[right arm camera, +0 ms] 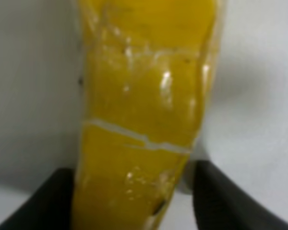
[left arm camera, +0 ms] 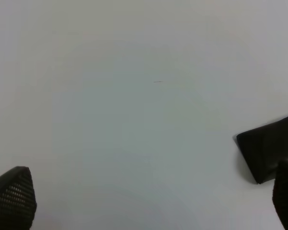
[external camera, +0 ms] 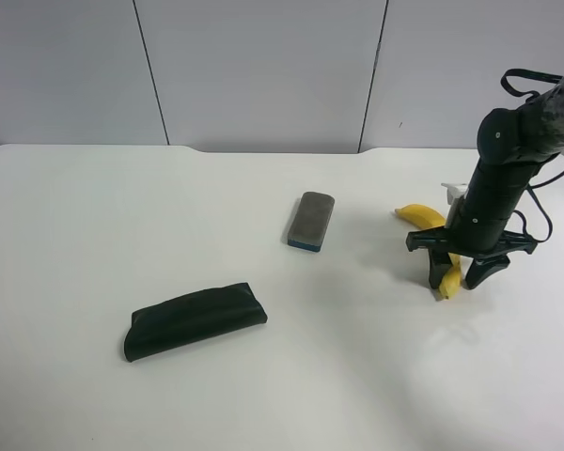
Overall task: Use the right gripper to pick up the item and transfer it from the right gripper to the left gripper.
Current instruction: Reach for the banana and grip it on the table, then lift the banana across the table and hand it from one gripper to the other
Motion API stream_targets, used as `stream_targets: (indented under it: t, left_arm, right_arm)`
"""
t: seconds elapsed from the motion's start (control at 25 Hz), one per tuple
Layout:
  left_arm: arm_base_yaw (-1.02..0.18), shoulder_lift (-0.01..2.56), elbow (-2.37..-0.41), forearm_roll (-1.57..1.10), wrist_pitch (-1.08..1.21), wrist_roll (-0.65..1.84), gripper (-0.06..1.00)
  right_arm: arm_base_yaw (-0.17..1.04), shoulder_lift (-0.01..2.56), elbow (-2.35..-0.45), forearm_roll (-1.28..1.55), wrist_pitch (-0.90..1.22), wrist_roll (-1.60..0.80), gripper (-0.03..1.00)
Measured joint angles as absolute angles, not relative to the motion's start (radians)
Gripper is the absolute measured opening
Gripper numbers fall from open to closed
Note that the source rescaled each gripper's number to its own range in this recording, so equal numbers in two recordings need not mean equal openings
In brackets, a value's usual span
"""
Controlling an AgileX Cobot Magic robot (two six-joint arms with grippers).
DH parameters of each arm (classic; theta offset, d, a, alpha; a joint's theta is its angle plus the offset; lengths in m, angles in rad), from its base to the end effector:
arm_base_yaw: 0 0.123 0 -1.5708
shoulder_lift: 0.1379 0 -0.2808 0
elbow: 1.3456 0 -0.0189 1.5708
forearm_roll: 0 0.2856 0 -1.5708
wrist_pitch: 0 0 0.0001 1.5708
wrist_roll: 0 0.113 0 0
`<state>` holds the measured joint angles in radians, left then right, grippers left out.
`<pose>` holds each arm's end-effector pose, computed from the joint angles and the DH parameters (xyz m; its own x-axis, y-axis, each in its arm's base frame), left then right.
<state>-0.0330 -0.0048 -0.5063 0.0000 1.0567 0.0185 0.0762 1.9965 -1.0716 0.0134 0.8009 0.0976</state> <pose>0.0483 -0.0016 0.2867 -0.4415 0.0331 -0.8967 0.0412 0.9990 0.0166 0.3464 0.0275 0.0481 -0.9972 0.0309 0.0682 0.0311 0.9995 0.0023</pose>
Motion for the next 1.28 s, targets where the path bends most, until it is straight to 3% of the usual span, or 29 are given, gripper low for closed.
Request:
stream_targets:
  t: [0.12,0.64,1.28]
  left_arm:
    - [-0.033,-0.005,-0.506,0.000,1.057,0.019,1.00]
    - [-0.033,-0.005,-0.506,0.000,1.057,0.019,1.00]
    - [-0.033,-0.005,-0.506,0.000,1.057,0.019,1.00]
  right_arm:
    - [0.076,1.996,-1.072,0.013,0.801,0.098,0.00]
    - [0.076,1.971,-1.072,0.011,0.813,0.098,0.00]
    - [0.089,1.678,-1.072,0.006,0.972,0.098,0.00]
